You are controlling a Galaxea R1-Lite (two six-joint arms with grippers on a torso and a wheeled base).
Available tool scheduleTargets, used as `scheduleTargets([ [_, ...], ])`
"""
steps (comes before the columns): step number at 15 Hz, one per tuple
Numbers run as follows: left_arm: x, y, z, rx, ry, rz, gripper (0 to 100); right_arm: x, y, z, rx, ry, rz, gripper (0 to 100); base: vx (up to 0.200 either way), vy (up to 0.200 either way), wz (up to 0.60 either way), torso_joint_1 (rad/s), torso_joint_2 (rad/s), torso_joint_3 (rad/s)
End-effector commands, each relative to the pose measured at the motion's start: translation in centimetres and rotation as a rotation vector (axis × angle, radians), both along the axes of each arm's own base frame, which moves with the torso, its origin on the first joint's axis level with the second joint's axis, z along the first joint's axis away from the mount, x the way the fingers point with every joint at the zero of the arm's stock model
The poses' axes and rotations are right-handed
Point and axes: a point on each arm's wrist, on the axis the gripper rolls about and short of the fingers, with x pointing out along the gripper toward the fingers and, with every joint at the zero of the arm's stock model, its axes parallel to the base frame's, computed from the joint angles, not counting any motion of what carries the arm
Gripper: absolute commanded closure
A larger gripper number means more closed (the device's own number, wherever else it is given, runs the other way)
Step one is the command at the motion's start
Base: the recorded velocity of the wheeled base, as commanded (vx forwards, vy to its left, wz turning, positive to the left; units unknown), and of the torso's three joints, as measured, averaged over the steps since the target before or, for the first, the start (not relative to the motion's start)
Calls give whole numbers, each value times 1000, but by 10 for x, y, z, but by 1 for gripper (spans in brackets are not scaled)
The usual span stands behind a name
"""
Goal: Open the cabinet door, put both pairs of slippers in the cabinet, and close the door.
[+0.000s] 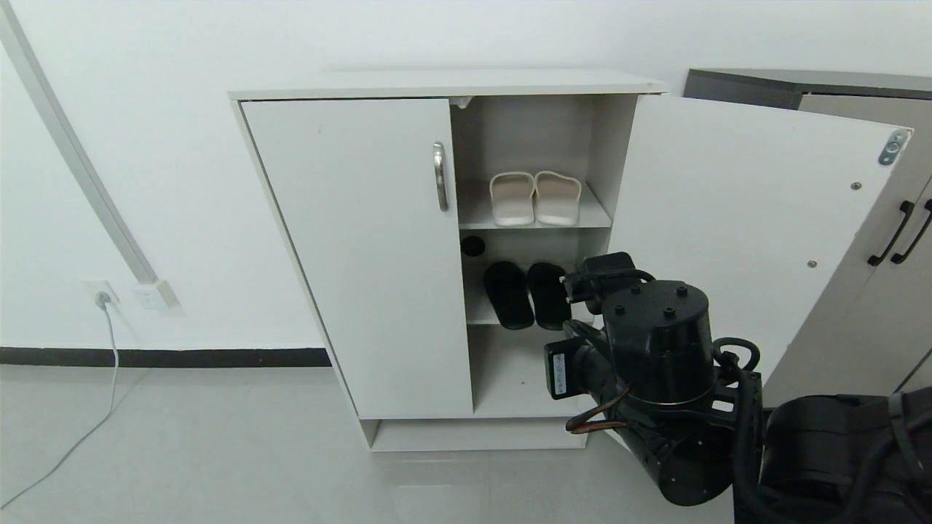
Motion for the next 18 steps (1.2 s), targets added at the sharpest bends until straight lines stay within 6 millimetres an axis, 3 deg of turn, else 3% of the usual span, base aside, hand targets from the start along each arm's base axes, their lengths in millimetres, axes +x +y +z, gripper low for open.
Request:
scheduleTargets([
  [1, 0, 0, 0, 0, 1, 1, 100, 1, 1, -3, -6, 5, 0, 100, 0, 0, 0, 0, 0, 0],
  [4, 0, 0, 0, 0, 1, -1, 100, 1, 2, -5, -11, 8, 0, 100, 0, 0, 0, 1, -19, -11],
  [7, 0, 0, 0, 0, 1, 1, 100, 2, 2, -5, -12, 9, -3, 100, 0, 0, 0, 9, -186, -294],
  [18, 0, 0, 0, 0, 1, -1, 100, 2, 1, -7, -17, 13, -3, 100, 0, 0, 0, 101, -476, -342],
])
